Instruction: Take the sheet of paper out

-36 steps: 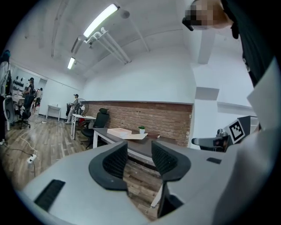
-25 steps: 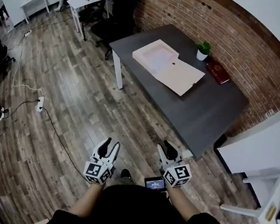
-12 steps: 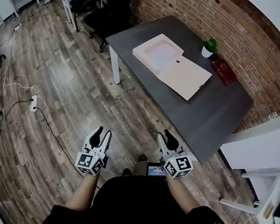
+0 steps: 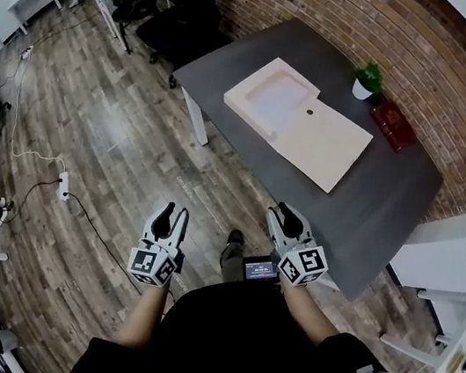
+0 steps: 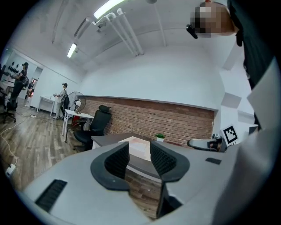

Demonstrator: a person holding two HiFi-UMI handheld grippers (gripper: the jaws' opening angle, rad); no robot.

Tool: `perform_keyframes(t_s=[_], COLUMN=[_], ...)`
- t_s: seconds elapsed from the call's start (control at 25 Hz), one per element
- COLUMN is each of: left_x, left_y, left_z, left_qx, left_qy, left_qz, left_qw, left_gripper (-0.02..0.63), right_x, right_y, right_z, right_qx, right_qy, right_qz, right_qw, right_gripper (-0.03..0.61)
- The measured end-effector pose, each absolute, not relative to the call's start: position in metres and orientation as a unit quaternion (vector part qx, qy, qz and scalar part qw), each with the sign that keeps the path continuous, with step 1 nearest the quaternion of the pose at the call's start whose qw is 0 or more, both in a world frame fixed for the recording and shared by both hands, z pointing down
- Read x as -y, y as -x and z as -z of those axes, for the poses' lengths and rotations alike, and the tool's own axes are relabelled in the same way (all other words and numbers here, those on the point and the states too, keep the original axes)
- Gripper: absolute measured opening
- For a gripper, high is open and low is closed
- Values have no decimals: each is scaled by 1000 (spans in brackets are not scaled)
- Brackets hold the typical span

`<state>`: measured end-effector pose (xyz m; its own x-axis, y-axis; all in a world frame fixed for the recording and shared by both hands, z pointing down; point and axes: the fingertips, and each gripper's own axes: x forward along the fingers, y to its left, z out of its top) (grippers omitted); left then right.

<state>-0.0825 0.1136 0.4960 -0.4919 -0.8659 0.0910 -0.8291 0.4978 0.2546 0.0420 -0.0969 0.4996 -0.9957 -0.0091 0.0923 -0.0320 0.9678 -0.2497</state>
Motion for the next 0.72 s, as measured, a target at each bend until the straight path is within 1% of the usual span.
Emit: perform_keyframes(t_s=[0.2, 0.36, 0.48, 0.72], left_x=[-66, -36, -16, 40], left_y=[150, 198, 226, 262], left_z=[-488, -473, -470, -480], left_qx=[858, 858, 855, 835], left_qy=[-497, -501, -507, -541], left_qz=[78, 69, 61, 46], left_qw=[101, 87, 85, 89], left_gripper=[141, 141, 141, 141], right_x=[145, 175, 191, 229], right_y=[33, 78, 97, 109], right_z=[-496, -491, -490, -513], right_qx=[992, 992, 991, 987], right_qy=[1, -1, -9, -48], right_qz=[-122, -126, -130, -147], right_qw=[36, 30, 25, 38], right_gripper=[129, 129, 129, 129])
